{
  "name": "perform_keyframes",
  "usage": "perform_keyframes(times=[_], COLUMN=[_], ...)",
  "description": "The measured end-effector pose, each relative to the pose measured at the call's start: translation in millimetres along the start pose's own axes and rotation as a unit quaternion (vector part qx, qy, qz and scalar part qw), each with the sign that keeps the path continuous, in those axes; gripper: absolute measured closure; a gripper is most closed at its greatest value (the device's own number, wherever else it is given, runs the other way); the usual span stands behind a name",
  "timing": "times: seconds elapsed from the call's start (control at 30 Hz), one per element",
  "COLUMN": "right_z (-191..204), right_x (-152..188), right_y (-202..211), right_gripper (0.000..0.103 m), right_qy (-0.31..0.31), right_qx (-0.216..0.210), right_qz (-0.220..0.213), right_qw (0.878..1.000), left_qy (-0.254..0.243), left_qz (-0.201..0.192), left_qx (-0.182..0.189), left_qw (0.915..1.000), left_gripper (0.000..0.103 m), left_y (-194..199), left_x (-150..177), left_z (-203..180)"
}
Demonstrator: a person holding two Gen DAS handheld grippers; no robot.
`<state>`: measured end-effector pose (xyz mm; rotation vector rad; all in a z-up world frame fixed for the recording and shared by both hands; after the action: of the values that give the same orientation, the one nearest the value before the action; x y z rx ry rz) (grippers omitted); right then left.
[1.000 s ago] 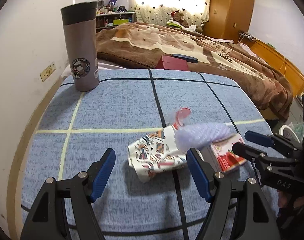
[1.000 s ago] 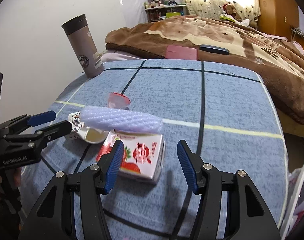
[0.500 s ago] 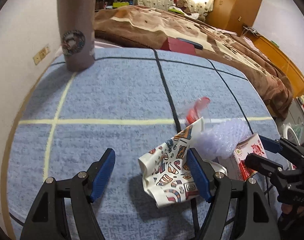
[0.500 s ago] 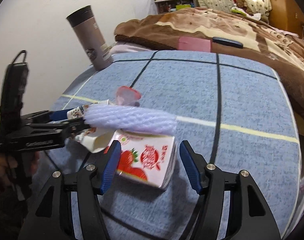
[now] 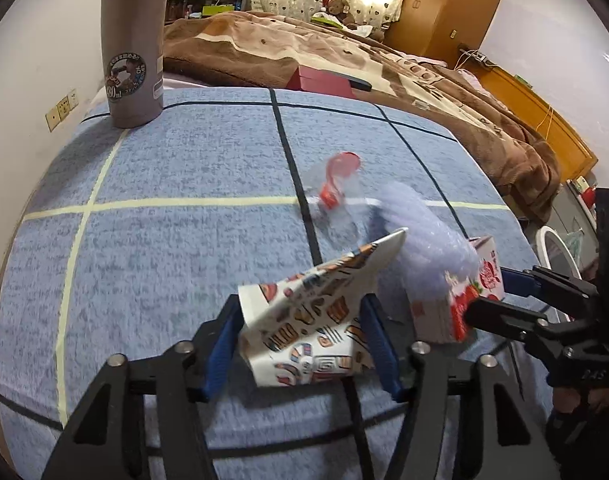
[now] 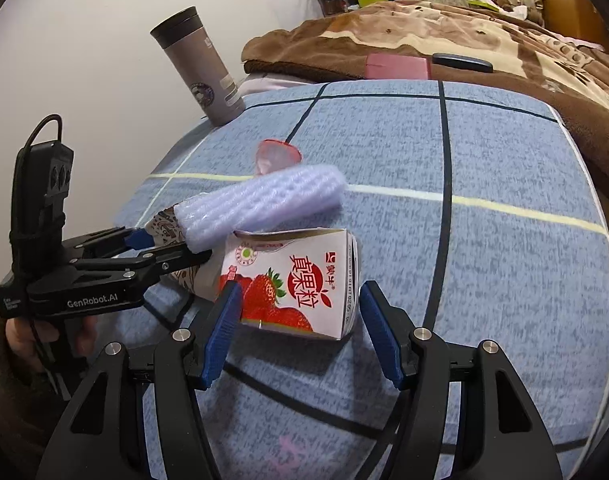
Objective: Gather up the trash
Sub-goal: 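Grasp the patterned wrapper with the left tool while the right tool grasps the strawberry milk carton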
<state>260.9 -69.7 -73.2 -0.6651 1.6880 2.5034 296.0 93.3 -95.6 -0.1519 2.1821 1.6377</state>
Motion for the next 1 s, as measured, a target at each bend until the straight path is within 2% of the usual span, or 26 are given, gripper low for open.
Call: perform_keyframes(times=[0.2, 0.4, 0.5, 0.53, 0.67, 0.8, 0.97, 1.0], right_z=[2.5, 19.6, 34.4, 35.6, 26.1, 14.2, 25.6, 28.6], right_x=[15.6, 30.3, 34.1, 33.8, 25.5, 12.4, -4.5, -8.8], right_y=[0.2, -5.0, -2.2, -0.4, 17.6, 26.6, 15.8, 13.2], right_gripper=[0.041, 0.041, 0.041, 0.041, 0.041, 0.041, 0.041, 0.041], right_qy=[0.008, 0.014, 0.039, 0.045, 0.064, 0.079, 0.141, 0.152], right_qx=[-0.005, -0.030, -0.042, -0.039, 0.027, 0.065, 0.073, 0.064], right_qz=[0.017, 0.046, 0.047, 0.044, -0.006, -0.048, -0.051, -0.053], right_qw=[1.000, 0.998, 0.997, 0.997, 0.998, 0.994, 0.986, 0.985], left_qy=[0.015, 0.053, 0.061, 0.061, 0.056, 0.042, 0.046, 0.045], left_qz=[-0.013, -0.028, -0.028, -0.025, -0.016, -0.007, -0.011, -0.015], left_qx=[-0.016, -0.016, -0.010, -0.005, 0.008, 0.008, -0.006, -0.010], left_qw=[0.9997, 0.9981, 0.9977, 0.9978, 0.9983, 0.9991, 0.9989, 0.9988], left_gripper=[0.063, 0.065, 0.065, 0.065, 0.065, 0.065, 0.064, 0.058], left_y=[13.2, 25.3, 27.4, 27.6, 25.3, 24.0, 28.1, 31.0], left_x=[11.5, 27.9, 35.7, 38.6, 47.4, 54.9, 54.1, 52.9], left_z=[6.0, 20.0, 23.2, 22.7, 15.5, 5.7, 11.4, 13.5])
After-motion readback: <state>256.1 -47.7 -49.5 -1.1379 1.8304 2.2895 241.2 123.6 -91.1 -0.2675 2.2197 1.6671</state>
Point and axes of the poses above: each gripper's, at about its wrist camera, not at the fingertips, and y roughly against the way its jaws point, z to its left, x to its underside, the point moved 8 cm from there along -y, roughly the way its jaws point, and after that the axes turned 12 degrees about z, right-handed, at the moved point
